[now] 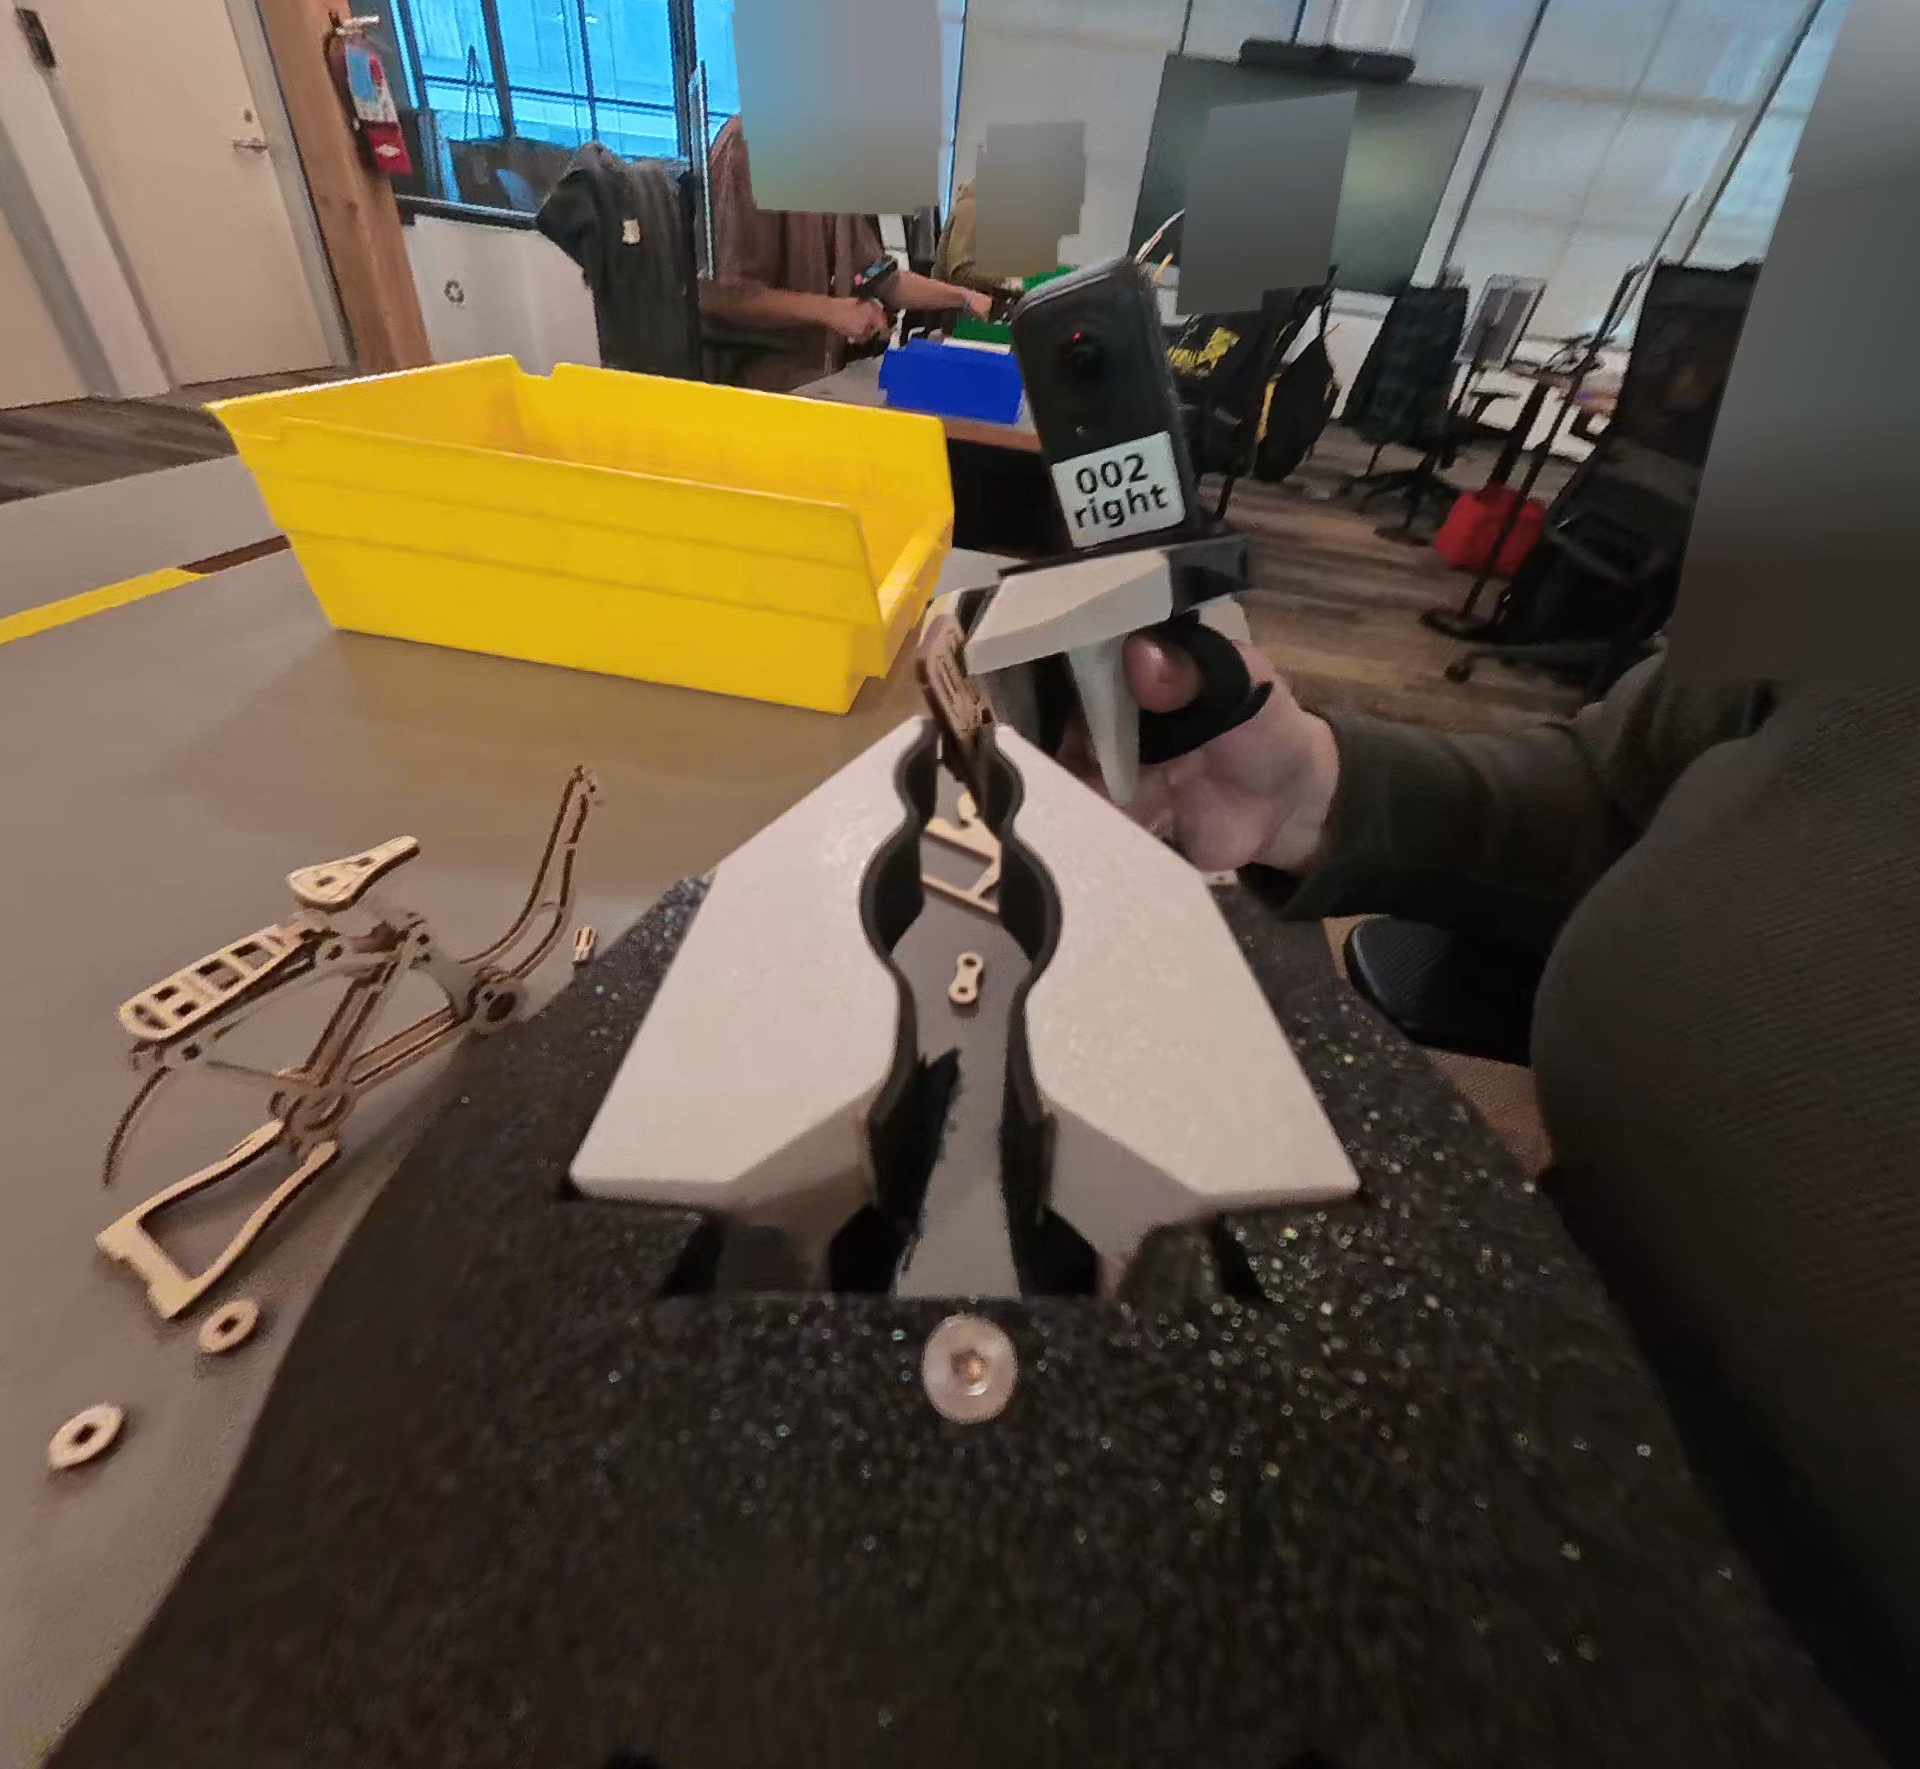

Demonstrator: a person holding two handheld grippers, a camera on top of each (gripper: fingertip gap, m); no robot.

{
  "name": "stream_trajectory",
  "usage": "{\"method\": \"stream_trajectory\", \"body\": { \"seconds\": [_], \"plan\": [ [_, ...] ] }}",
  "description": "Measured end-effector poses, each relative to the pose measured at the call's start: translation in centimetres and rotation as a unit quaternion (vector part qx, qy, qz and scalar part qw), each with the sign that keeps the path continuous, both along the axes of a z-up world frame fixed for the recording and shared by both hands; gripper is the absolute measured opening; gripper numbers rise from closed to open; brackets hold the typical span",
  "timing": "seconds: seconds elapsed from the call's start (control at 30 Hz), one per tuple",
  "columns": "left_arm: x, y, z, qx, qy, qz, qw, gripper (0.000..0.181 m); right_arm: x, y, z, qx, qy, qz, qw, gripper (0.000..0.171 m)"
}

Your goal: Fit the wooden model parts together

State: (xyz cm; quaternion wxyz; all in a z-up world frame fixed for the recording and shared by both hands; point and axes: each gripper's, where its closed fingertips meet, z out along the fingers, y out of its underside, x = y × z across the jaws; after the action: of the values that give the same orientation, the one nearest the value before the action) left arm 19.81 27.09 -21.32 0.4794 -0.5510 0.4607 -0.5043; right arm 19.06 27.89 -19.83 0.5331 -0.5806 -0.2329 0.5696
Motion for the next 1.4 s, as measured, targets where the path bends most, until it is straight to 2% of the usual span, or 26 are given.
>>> {"method": "stream_trajectory", "body": {
  "seconds": [0.07, 0.2, 0.4, 0.6, 0.83, 1.0, 1.27, 1.33, 1.4],
  "plan": [
    [0.1, -0.1, 0.5, -0.021, -0.025, -0.011, 0.999, 0.004, 0.2, -0.1, 0.4, -0.007, 0.026, 0.012, 1.000, 0.000],
    [0.0, 0.3, 1.4, -0.067, -0.064, -0.018, 0.996, 0.020, 0.2, -0.4, 0.8, -0.016, 0.062, 0.032, 0.997, 0.000],
    [0.2, -0.3, 1.4, -0.073, -0.066, -0.034, 0.995, 0.001, 0.2, -0.3, 0.9, -0.015, 0.073, 0.028, 0.997, 0.000],
    [-0.1, 0.3, 0.2, -0.043, -0.014, -0.002, 0.999, 0.000, 0.1, 0.3, -0.3, 0.025, -0.031, -0.023, 0.999, 0.005],
    [0.0, -0.1, -0.2, -0.049, -0.004, -0.014, 0.999, 0.000, 0.1, -0.1, -0.7, 0.049, -0.099, -0.015, 0.994, 0.001],
    [0.2, 0.9, -1.2, 0.020, 0.047, 0.060, 0.997, 0.001, 0.4, 1.0, -1.9, 0.077, -0.183, -0.091, 0.976, 0.002],
    [0.3, 1.6, -0.5, 0.109, 0.059, 0.135, 0.983, 0.001, 0.7, 1.6, -1.2, 0.135, -0.230, -0.228, 0.936, 0.002],
    [0.1, 1.6, -0.5, 0.103, 0.054, 0.132, 0.984, 0.001, 0.4, 1.6, -1.2, 0.121, -0.212, -0.220, 0.944, 0.003],
    [-0.1, 1.6, -0.4, 0.041, 0.020, 0.106, 0.993, 0.000, 0.2, 1.6, -1.0, 0.078, -0.153, -0.169, 0.971, 0.003]
  ]
}}
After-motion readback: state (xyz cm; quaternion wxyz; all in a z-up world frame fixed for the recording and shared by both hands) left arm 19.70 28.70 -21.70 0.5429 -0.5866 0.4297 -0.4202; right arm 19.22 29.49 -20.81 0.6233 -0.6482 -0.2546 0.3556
